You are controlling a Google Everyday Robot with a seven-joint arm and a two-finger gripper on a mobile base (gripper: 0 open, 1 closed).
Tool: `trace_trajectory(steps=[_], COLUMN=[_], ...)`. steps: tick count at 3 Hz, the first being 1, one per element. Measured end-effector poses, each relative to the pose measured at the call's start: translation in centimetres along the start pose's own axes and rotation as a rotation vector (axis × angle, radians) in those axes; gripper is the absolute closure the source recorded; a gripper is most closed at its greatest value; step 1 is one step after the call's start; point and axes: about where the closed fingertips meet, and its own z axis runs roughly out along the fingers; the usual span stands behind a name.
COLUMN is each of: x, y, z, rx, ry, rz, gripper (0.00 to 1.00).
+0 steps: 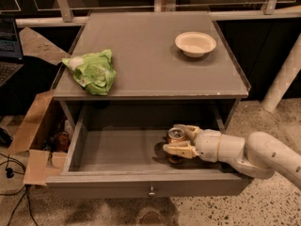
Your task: Pick orange can from top drawer and place on counter
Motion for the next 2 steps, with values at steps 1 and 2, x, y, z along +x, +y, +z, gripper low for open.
trace_trajectory(steps=[1,2], x=[0.00,0.00], y=[0.00,0.00], z=[0.00,0.00], rx=[0.000,0.000], ry=[0.000,0.000], rz=[0.000,0.000], gripper=[0.62,0.85])
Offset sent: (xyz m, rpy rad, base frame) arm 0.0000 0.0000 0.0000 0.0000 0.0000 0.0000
